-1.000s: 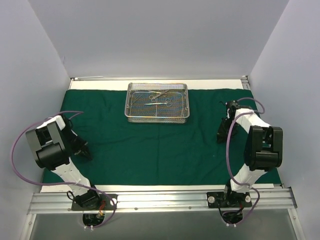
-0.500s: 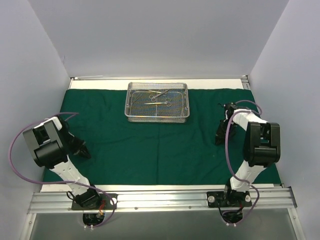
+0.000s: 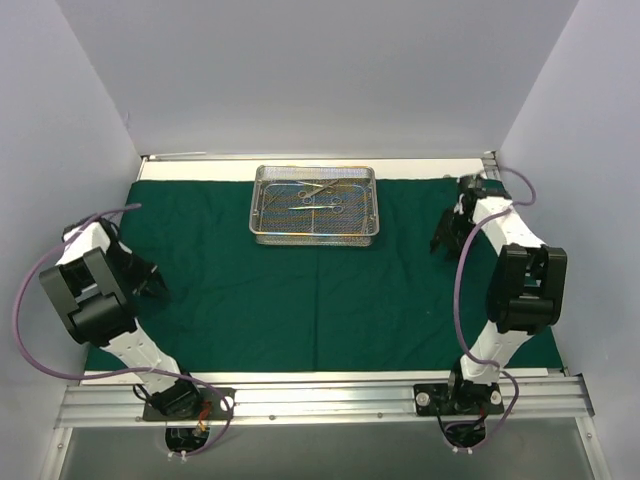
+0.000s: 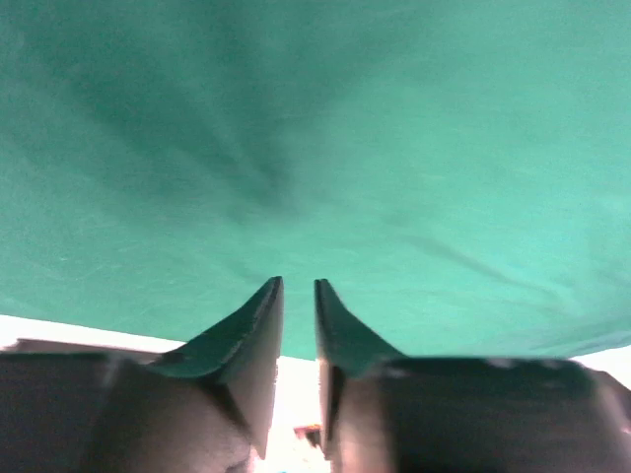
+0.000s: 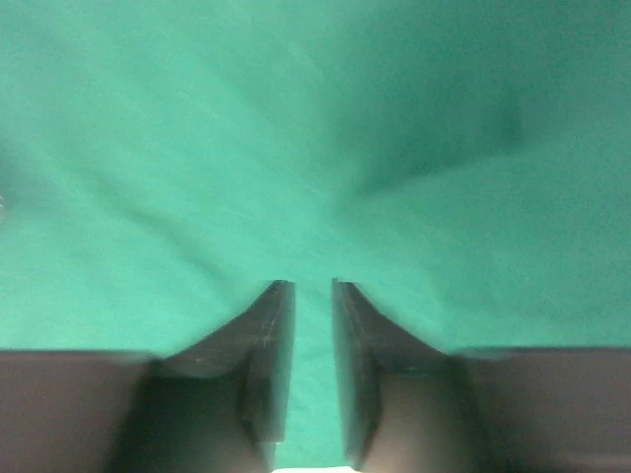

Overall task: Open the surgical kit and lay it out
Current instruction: Smooth out the surgical kit at the center of the board, then pick up the container from the surgical kit.

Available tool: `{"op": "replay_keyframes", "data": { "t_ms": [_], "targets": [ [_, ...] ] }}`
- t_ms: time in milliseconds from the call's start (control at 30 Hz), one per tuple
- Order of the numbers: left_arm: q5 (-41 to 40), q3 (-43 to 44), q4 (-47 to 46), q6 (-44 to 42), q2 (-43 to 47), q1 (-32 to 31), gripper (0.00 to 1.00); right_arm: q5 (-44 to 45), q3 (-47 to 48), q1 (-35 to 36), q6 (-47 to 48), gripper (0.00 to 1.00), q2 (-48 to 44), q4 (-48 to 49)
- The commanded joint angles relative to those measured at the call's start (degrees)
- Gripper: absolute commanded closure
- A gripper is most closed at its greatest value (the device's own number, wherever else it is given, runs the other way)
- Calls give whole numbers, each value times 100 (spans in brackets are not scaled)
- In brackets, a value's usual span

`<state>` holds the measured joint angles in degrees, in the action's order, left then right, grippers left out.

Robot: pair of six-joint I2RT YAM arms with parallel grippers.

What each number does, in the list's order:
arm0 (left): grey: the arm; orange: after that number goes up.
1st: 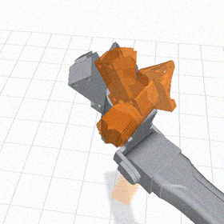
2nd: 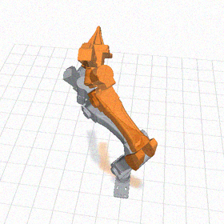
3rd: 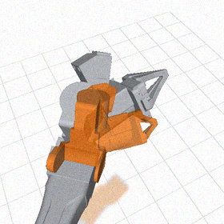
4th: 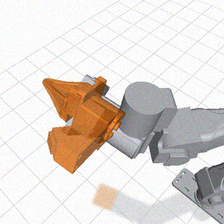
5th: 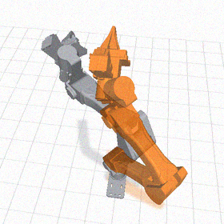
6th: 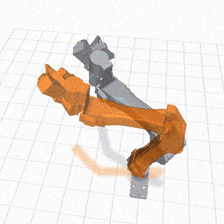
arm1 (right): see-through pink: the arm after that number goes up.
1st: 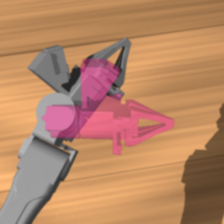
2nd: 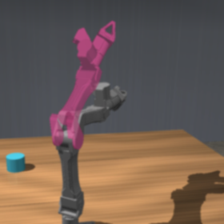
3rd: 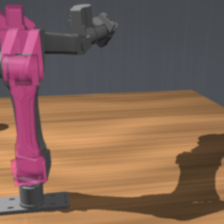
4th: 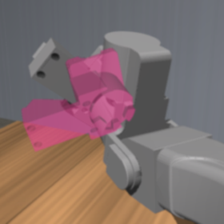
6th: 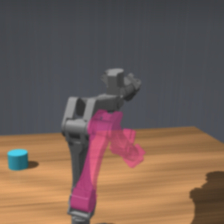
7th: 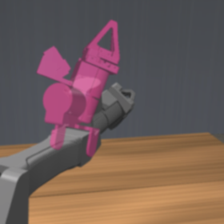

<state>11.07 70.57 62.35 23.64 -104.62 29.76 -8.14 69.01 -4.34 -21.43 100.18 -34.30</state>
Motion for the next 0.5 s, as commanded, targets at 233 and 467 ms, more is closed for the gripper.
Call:
{"op": "replay_keyframes", "data": {
  "t_ms": [233,467],
  "targets": [
    [1326,1888,-899,-351,296,-1936,39,-899,3107,1119,96,2,1151,696],
    [1082,3611,-1489,-439,-918,-2694,38,-777,5147,1330,148,0,2707,126]
  ]
}}
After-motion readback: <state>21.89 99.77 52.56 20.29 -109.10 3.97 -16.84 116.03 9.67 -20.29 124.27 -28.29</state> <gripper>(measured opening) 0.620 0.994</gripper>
